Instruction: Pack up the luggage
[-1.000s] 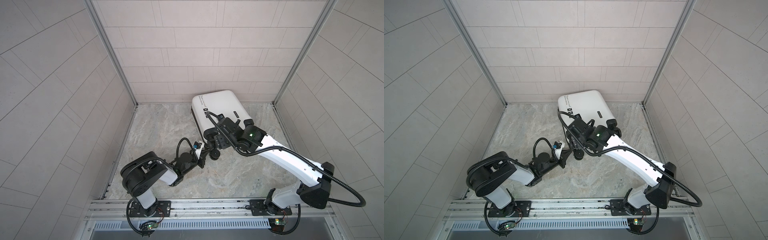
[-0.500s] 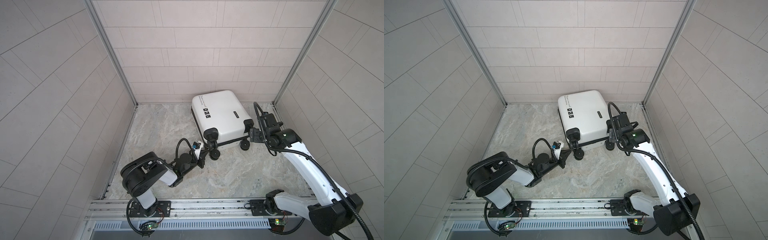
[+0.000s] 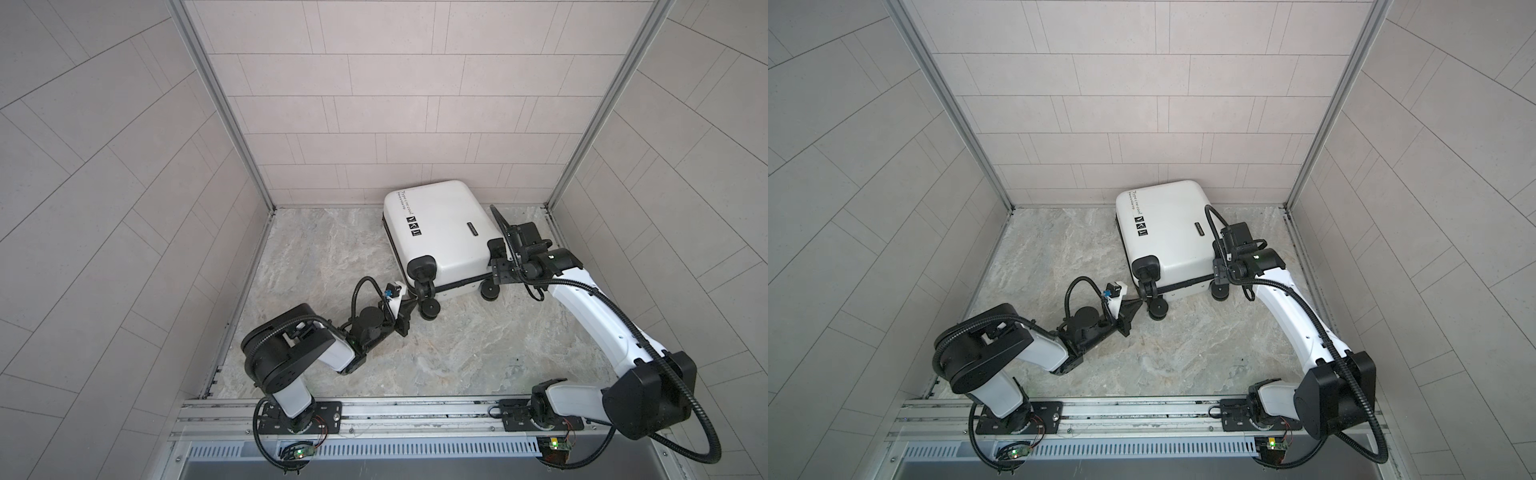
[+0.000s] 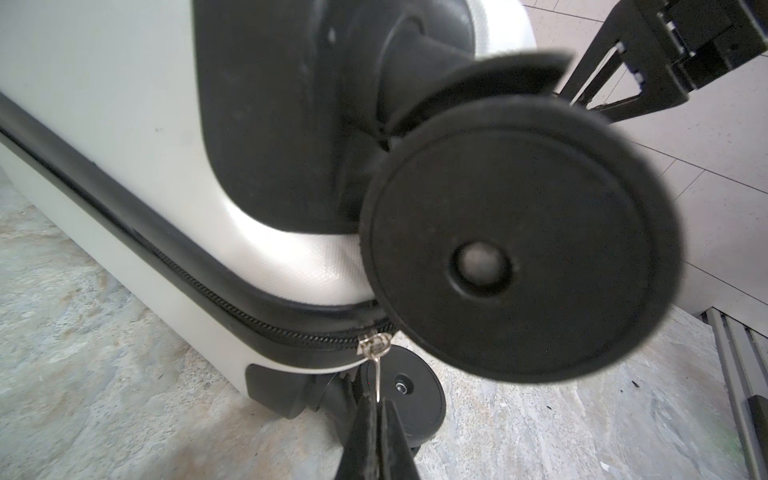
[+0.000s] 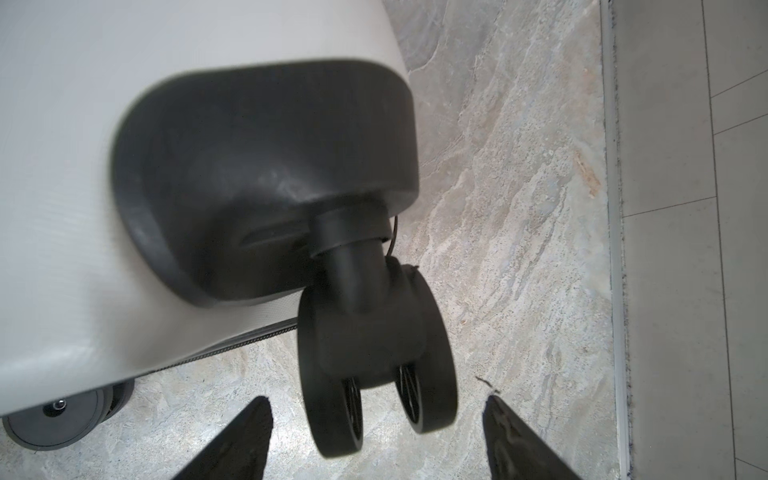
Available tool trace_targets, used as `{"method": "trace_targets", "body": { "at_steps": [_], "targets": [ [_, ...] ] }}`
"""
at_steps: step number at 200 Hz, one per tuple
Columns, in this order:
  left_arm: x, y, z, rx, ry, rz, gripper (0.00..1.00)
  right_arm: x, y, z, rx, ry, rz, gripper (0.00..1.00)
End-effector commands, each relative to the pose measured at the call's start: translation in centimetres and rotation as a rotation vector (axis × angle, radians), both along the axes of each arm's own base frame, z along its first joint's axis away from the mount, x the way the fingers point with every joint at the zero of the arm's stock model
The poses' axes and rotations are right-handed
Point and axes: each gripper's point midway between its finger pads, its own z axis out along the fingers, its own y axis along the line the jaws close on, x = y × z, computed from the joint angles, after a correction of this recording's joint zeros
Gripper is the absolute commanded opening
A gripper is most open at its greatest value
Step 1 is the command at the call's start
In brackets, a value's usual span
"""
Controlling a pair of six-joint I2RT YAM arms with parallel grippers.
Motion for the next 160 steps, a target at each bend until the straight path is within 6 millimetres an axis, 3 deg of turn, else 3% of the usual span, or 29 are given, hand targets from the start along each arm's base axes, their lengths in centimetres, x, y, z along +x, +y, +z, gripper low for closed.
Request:
{"method": "trace_targets", "body": {
  "at_steps": [1,61,107,160],
  "targets": [
    [-0.2,0.2,0.4,-0.022,-0.010,0.009,0.00,0.5,-0.5,-0.4,-0.022,0.010,-0.001,0.79],
    [-0.1,0.2,0.3,-0.022,-0.006,0.008,0.00,2.2,-1.0,-0.7,-0.022,0.058,-0.023,0.63],
    [-0.1,0.1,0.4,-0.023,-0.007,0.009,0.00,3.2,-0.8,-0.8,0.003,0.078,-0.025,0.44],
    [0.0,0.2,0.6,-0.023,-0.011,0.016,0.00,2.6,0.2,-1.0,0.064,0.079,-0.005,0.17]
  ]
}}
